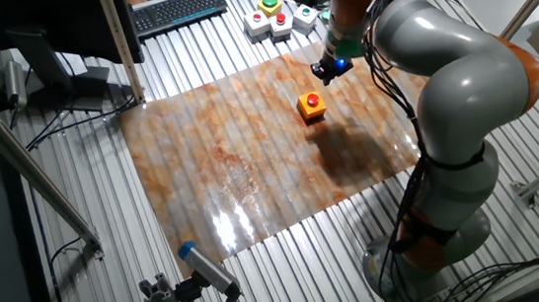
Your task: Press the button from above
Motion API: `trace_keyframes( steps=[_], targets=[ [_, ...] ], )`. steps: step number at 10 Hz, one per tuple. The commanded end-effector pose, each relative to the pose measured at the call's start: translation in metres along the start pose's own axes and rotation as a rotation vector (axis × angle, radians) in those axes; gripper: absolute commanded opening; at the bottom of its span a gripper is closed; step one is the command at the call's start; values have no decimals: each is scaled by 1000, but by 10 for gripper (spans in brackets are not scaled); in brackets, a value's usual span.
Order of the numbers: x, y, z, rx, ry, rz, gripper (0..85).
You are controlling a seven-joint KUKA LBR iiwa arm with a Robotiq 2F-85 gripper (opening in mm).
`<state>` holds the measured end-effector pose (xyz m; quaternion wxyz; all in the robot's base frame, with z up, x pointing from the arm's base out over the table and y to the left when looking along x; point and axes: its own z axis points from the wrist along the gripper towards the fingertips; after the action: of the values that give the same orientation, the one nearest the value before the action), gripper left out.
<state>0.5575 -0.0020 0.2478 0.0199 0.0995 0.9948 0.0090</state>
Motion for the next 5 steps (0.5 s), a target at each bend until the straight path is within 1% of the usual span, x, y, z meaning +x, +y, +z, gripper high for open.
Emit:
trace_keyframes(
  steps=[1, 3, 4, 5],
  targets=[
    [-4, -2, -1, -2, 4, -2, 0],
    [-12, -1, -1, 3, 5, 2, 0],
    [-13, 1, 1, 6, 3, 4, 0],
    [-14, 2, 3, 3, 4, 5, 0]
  ],
)
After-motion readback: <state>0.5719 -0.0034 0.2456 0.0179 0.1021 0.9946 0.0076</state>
